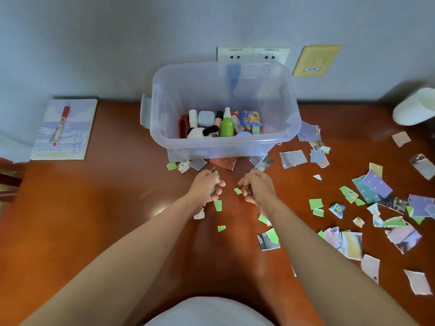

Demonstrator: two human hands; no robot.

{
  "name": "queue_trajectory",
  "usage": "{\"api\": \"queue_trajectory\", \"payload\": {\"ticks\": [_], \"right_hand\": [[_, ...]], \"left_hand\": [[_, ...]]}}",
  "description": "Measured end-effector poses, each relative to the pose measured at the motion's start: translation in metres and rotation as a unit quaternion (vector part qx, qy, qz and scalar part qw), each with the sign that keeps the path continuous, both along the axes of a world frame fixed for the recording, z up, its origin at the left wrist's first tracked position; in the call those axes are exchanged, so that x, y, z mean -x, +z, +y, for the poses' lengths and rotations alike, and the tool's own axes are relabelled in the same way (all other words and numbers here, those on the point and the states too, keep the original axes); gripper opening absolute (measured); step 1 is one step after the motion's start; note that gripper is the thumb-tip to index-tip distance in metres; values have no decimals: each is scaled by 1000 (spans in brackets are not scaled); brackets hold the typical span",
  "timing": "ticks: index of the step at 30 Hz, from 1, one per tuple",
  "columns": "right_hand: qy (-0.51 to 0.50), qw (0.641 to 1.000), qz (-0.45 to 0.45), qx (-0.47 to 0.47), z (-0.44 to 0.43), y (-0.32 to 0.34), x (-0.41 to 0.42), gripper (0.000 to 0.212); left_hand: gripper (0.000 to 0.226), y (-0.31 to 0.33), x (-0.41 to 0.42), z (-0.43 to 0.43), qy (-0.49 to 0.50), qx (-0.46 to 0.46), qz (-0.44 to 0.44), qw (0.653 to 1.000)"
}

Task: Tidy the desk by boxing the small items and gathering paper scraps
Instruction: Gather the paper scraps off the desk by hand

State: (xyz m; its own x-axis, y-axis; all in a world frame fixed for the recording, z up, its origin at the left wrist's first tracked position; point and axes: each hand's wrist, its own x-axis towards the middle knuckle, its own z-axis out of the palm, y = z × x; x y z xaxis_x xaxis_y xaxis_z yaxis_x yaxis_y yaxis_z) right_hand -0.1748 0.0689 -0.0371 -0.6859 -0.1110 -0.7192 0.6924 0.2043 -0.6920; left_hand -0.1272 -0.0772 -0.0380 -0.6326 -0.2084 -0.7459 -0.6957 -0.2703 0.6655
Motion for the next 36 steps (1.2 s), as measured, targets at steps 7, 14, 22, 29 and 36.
{"api": "queue_trajectory", "payload": {"ticks": [7,14,22,29,36], "right_hand": [[179,965,130,-140,5,-16,-7,16],[312,853,228,-352,2,-20,-16,23],[351,830,222,-372,-6,-19,-13,9],[130,974,128,-136,-11,-16,-21,6],[-9,994,-98,56,-1,-1,-34,6]], "left_hand": [[36,4,-17,-1,14,-60,62,996],[24,-9,-20,-5,-45,92,9,995],[35,-14,-38,-5,-340,374,25,863],[32,-14,-43,-2,-352,452,35,819],[23,-16,-49,2,-357,487,34,796]]}}
